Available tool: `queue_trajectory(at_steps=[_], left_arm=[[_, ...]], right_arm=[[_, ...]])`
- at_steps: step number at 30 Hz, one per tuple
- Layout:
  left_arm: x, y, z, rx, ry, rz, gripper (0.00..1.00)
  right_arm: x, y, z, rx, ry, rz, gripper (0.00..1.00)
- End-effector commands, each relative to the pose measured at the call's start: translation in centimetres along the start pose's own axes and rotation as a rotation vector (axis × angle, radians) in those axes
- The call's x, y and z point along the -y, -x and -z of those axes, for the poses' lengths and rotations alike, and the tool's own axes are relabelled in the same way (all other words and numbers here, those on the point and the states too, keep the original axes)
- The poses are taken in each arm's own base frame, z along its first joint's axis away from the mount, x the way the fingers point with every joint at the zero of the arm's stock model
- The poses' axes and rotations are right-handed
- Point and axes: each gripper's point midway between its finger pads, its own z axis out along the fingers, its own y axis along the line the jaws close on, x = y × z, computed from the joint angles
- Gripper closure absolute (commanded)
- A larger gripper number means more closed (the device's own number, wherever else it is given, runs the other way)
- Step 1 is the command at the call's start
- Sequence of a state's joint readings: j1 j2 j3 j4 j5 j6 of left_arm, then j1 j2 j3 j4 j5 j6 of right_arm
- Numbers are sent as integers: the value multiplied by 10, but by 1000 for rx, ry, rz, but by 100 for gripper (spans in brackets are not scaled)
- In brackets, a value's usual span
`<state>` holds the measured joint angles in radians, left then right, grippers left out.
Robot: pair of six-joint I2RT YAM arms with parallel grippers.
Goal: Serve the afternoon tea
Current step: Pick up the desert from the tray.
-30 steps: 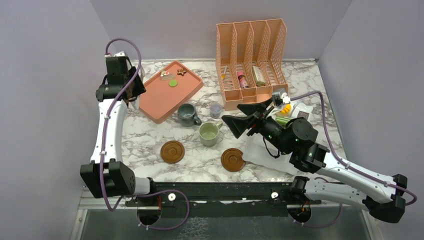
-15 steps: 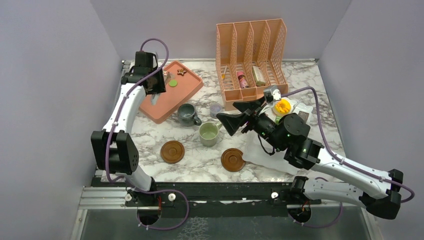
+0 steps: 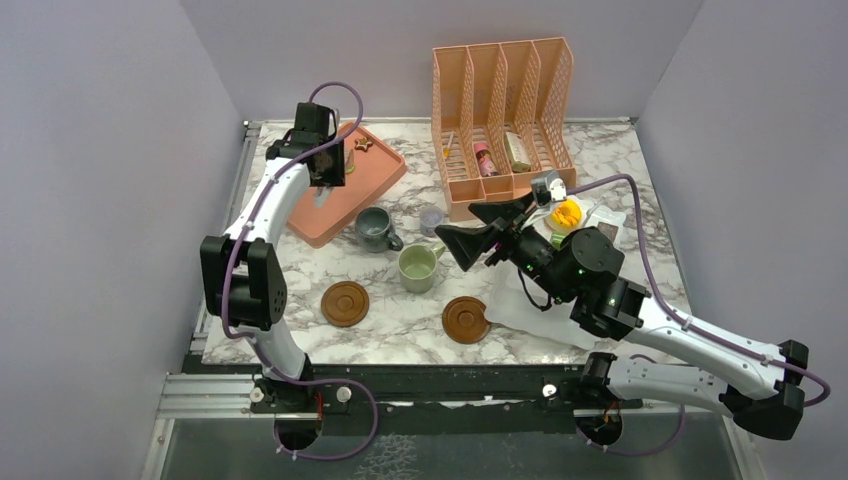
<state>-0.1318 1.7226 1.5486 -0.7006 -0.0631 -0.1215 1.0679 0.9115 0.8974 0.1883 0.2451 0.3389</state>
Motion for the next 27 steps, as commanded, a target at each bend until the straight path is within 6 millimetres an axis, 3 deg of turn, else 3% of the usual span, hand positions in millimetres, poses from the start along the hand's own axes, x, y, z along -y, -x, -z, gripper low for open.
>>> queue_trajectory(at_steps=[1,27], left_arm=[[2,30,-3,87,17,-30,57],[-1,18,-40,38,53,-40,55]], right_arm=[[-1,19,3,48,-13,8,2],[3,23,-3,64,-38,41,2]])
